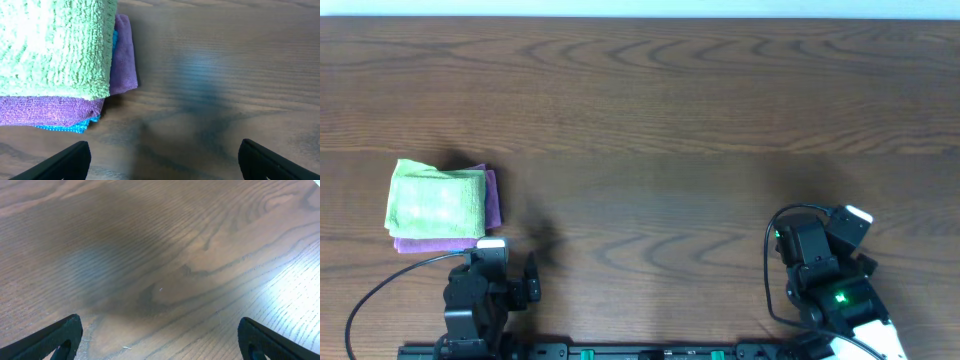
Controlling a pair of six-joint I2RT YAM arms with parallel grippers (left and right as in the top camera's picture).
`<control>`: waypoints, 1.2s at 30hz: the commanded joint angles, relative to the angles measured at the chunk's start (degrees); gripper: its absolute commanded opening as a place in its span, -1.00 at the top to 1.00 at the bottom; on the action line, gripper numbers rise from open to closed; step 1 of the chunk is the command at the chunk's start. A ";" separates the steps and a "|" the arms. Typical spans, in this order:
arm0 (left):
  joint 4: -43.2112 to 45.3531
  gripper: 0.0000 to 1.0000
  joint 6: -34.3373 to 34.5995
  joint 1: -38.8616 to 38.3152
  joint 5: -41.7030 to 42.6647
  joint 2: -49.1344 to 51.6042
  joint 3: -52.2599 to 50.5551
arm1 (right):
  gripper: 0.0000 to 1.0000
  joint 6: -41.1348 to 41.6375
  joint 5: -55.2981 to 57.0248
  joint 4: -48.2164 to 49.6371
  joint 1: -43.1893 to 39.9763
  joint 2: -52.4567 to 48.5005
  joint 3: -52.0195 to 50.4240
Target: Fold the cloth
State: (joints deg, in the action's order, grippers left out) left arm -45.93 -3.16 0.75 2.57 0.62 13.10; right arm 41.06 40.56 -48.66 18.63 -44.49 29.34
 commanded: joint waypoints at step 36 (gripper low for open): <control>-1.79 -0.90 1.01 0.31 -0.02 -0.44 -2.45 | -0.98 -38.40 -33.53 6.38 -18.69 41.09 -20.02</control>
State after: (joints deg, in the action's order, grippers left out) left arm -45.89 -2.98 0.75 2.57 0.60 13.06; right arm 6.28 8.14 -41.60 1.08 -5.19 10.00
